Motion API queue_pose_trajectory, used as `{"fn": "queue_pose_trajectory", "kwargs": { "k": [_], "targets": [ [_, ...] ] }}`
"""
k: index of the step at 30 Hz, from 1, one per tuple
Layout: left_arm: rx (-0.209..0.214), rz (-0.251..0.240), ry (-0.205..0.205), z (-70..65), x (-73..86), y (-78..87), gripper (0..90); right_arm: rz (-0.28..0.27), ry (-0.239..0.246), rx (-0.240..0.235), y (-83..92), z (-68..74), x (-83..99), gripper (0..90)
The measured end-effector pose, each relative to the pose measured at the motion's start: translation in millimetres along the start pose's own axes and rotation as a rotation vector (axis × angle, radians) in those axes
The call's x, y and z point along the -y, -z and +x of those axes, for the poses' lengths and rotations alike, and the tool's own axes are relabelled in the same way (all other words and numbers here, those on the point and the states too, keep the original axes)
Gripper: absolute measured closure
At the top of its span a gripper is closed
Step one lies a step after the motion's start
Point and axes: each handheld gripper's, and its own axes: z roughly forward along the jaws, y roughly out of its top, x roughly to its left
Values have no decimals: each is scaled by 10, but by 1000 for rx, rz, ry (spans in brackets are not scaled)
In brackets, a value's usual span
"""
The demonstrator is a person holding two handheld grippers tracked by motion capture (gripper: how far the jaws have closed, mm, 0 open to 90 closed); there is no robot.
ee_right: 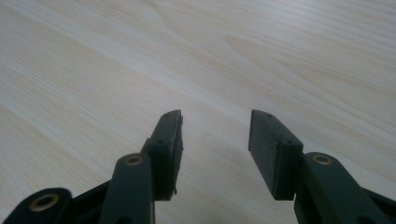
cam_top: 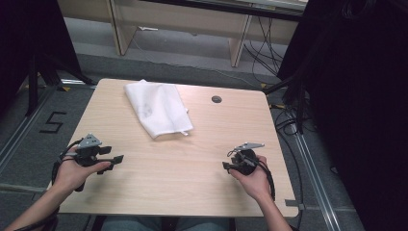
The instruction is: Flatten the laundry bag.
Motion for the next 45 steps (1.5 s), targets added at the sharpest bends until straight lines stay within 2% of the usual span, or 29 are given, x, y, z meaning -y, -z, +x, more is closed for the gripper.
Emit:
{"fn": "queue_pose_trajectory", "kwargs": {
  "k": [1, 3, 5, 6, 7, 9, 10, 11, 13, 14, 15, 17, 18, 19, 21, 23, 24, 26, 27, 30, 31, 32, 33, 34, 35, 38, 40, 41, 45],
  "targets": [
    [1, 25, -24, 14, -3, 10, 351, -4, 1, 1, -3, -4, 1, 552],
    [-4, 2, -3, -14, -4, -19, 352, 15, 8, -18, 9, -21, -6, 547],
    [-8, 34, -44, 3, -9, -12, 354, 24, 3, 7, 22, -5, -5, 541],
    [-16, 24, -32, -18, -7, -26, 355, 27, 2, 5, 26, -4, -6, 539],
    [-18, 39, -55, -12, -11, -21, 356, 4, 16, 12, 12, -8, 5, 537],
    [-15, 10, -21, -50, -18, -44, 358, 8, 5, 27, 25, 10, -11, 534],
    [-10, 34, -62, -36, -38, -28, 358, 3, 53, 31, 28, -19, -22, 533],
    [-14, 15, -60, -59, -55, -43, 358, -21, 72, 28, 19, -17, -25, 531],
    [-6, 12, -92, -90, -112, -36, 371, -4, 38, 20, 46, 16, -41, 527],
    [7, -11, -78, -124, -142, -53, 376, -3, 34, 19, 49, 23, -41, 526],
    [16, -3, -105, -131, -186, -57, 384, -18, 62, 32, 42, 15, -30, 525],
    [18, 1, -137, -157, -282, -106, 410, -21, 57, 26, 48, 23, -26, 523],
    [19, -8, -142, -170, -332, -152, 420, -9, 5, 20, 62, 63, -19, 523],
    [17, -11, -148, -186, -381, -201, 432, -8, 3, 21, 71, 65, -19, 522],
    [24, -7, -173, -214, -480, -318, 445, -24, 54, 16, 80, 12, -28, 521],
    [22, -8, -206, -243, -564, -459, 447, -9, 32, 20, 92, 18, -24, 521],
    [17, 6, -231, -252, -602, -524, 445, -25, 50, 20, 78, 1, -21, 521],
    [7, 20, -269, -274, -665, -665, 432, -36, -11, 13, 55, 39, -3, 521],
    [9, 39, -264, -297, -679, -733, 421, -54, 32, 20, 41, 10, -6, 521],
    [1, 58, -331, -351, -730, -931, 386, -3, -2, 3, 79, 56, -10, 521],
    [-5, 67, -364, -372, -743, -992, 378, 3, 25, 5, 79, 44, -14, 521],
    [-10, 79, -393, -390, -752, -1050, 370, -20, 54, 7, 57, 28, -15, 521],
    [-21, 90, -432, -395, -768, -1101, 364, -58, 31, 3, 23, 48, 0, 521],
    [-20, 106, -432, -413, -766, -1168, 357, -9, 16, 1, 50, 64, 2, 521],
    [-23, 112, -429, -417, -769, -1219, 356, -2, 11, -1, 58, 65, -6, 521],
    [-54, 125, -461, -414, -794, -1324, 361, -30, 20, 2, 29, 53, 8, 521],
    [-51, 132, -474, -417, -810, -1380, 373, -14, -16, -9, 42, 62, 3, 521],
    [-49, 133, -480, -420, -816, -1398, 384, 7, 17, 15, 51, 25, 0, 521],
    [-62, 130, -494, -431, -844, -1485, 470, 8, 13, 10, 50, 28, -1, 521]
  ]
}}
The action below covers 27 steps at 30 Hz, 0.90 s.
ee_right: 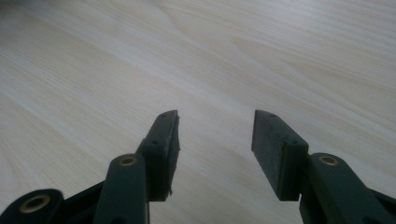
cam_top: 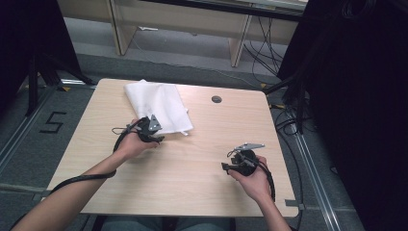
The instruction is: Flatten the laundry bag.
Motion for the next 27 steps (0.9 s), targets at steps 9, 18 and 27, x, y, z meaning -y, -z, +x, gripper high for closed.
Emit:
{"fn": "queue_pose_trajectory", "kwargs": {
  "k": [9, 18, 27],
  "targets": [
    [-6, 41, 39, -133, -104, -71, 797, -19, 4, -23, -25, 9, 13, 522],
    [102, 44, 48, -675, -261, 18, 842, -14, -27, -28, -7, 6, -5, 522],
    [238, 60, 27, -1389, -438, 145, 821, -25, -43, -20, 42, -63, -21, 523]
  ]
}}
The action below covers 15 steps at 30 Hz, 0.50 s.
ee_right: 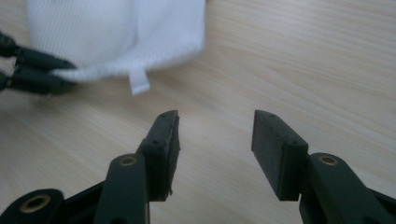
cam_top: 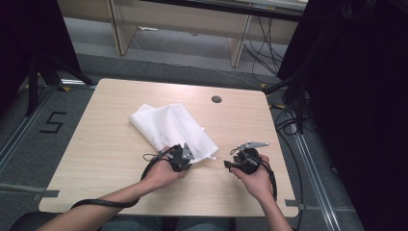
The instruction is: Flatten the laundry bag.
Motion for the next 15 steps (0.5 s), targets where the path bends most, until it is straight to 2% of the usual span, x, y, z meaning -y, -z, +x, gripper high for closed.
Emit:
{"fn": "queue_pose_trajectory", "kwargs": {
  "k": [1, 2, 3, 4, 5, 6, 7, 8, 9, 10, 11, 12, 13, 14, 15],
  "targets": [
    [13, 1, -7, -58, -10, 3, 815, -21, 33, 10, -3, -32, -7, 523],
    [28, 1, -13, -124, -17, 13, 809, -38, 27, -28, -21, -55, -5, 523],
    [28, 1, -13, -124, -17, 13, 800, -38, 27, -28, -21, -55, -5, 523],
    [63, 2, -28, -212, -25, 33, 777, -46, 30, -32, -7, -84, -26, 525],
    [75, 1, -36, -241, -27, 46, 761, -62, 22, 14, -4, -68, -31, 525],
    [96, 1, -32, -291, -32, 63, 742, -35, 24, 14, 26, -82, -50, 526],
    [119, 1, -38, -314, -37, 77, 709, -47, 21, -1, 29, -101, -74, 528],
    [151, -8, -62, -350, -49, 104, 674, -36, 9, 20, 41, -96, -83, 530],
    [167, 0, -100, -348, -61, 140, 631, -55, 16, 16, 43, -107, -118, 532],
    [173, -15, -96, -352, -81, 201, 618, -46, 14, 11, 39, -113, -137, 537],
    [178, -22, -113, -328, -104, 262, 586, -74, 10, 17, 4, -106, -174, 552],
    [184, -31, -119, -292, -125, 333, 560, -30, 33, 14, 23, -105, -216, 573],
    [180, -40, -109, -244, -139, 411, 552, -7, -5, 1, 4, -62, -250, 594],
    [166, -46, -99, -184, -145, 485, 553, -32, -5, -3, -55, -47, -287, 607],
    [156, -47, -97, -130, -144, 540, 563, 2, 3, -12, -70, -37, -340, 632]
  ]
}}
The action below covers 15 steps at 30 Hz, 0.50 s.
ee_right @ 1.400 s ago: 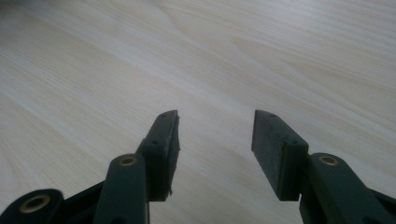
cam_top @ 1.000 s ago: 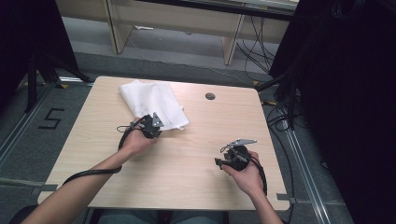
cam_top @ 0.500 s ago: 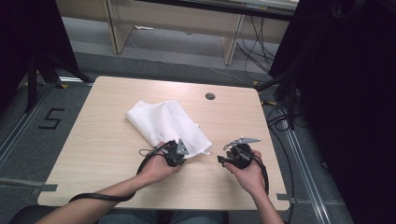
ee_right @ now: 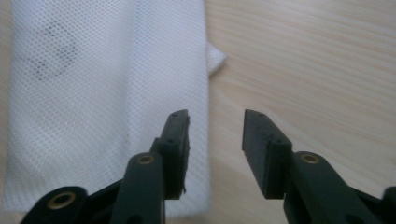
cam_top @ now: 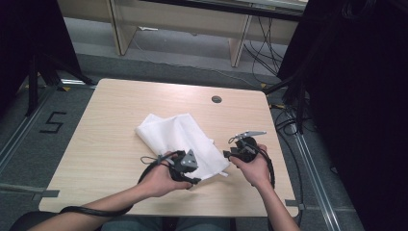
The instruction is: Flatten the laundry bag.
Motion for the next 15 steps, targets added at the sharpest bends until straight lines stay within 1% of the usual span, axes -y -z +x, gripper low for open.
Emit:
{"fn": "queue_pose_trajectory", "kwargs": {
  "k": [1, 2, 3, 4, 5, 6, 7, 8, 9, 10, 11, 12, 13, 14, 15],
  "targets": [
    [-14, -7, 29, 58, 17, 63, 572, -14, 29, 1, -53, -5, -28, 642],
    [-29, -14, 59, 138, 44, 126, 597, 26, 25, -11, -73, 12, -93, 648],
    [-42, -7, 75, 192, 68, 149, 631, 27, 35, -13, -148, 27, -151, 651],
    [-59, 18, 85, 269, 101, 168, 654, 49, 48, -16, -175, 29, -191, 653],
    [-65, 46, 83, 356, 142, 169, 669, 51, 57, -15, -234, 36, -237, 651],
    [-74, 27, 131, 406, 189, 122, 672, 62, 72, -22, -291, 35, -277, 648],
    [-83, 58, 145, 475, 231, 95, 669, 93, 58, -22, -326, 53, -315, 640],
    [-86, 59, 158, 499, 251, 66, 667, 113, 38, -25, -374, 79, -349, 628],
    [-84, 73, 162, 532, 273, 38, 661, 115, 57, -29, -412, 75, -371, 620],
    [-80, 74, 181, 546, 294, -4, 661, 132, 46, -26, -448, 88, -392, 611],
    [-65, 99, 181, 564, 314, -38, 660, 136, 44, -27, -488, 89, -411, 606],
    [-56, 109, 181, 570, 331, -83, 665, 146, 45, -26, -524, 95, -425, 603],
    [-50, 104, 204, 554, 347, -131, 673, 153, 53, -28, -564, 96, -437, 599],
    [-37, 117, 203, 557, 361, -157, 688, 173, 43, -28, -592, 111, -451, 598],
    [-34, 105, 217, 549, 369, -187, 694, 173, 58, -25, -628, 118, -458, 597]
  ]
}}
